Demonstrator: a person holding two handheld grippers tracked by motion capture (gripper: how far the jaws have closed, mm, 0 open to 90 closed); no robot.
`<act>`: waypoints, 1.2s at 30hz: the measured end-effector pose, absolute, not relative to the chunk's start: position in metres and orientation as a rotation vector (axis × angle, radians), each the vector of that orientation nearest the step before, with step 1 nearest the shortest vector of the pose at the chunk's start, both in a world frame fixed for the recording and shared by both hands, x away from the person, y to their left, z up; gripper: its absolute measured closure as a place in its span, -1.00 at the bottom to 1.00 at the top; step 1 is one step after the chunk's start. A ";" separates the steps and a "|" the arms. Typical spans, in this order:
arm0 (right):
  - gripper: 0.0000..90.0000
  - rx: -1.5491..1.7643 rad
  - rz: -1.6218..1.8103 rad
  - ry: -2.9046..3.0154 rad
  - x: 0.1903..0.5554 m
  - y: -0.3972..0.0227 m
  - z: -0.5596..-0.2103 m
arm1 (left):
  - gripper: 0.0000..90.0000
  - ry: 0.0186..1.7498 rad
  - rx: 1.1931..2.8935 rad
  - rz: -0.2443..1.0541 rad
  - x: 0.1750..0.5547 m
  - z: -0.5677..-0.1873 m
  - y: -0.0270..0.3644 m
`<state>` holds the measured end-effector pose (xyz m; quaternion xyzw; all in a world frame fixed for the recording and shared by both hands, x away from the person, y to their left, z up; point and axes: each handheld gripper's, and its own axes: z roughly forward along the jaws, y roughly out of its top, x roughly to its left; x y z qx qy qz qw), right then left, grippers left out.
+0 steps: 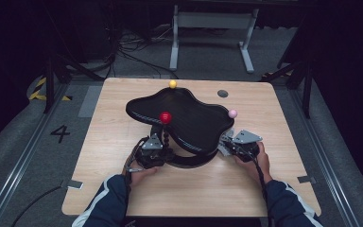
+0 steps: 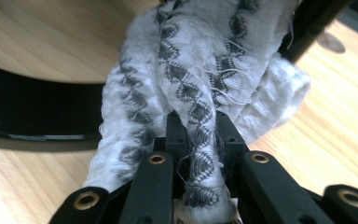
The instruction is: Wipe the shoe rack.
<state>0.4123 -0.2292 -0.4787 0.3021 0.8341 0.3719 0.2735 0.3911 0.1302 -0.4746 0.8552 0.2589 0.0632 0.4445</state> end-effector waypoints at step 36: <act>0.78 0.599 1.091 2.428 0.367 -0.167 -0.473 | 0.49 0.629 2.175 0.219 0.376 -0.467 0.121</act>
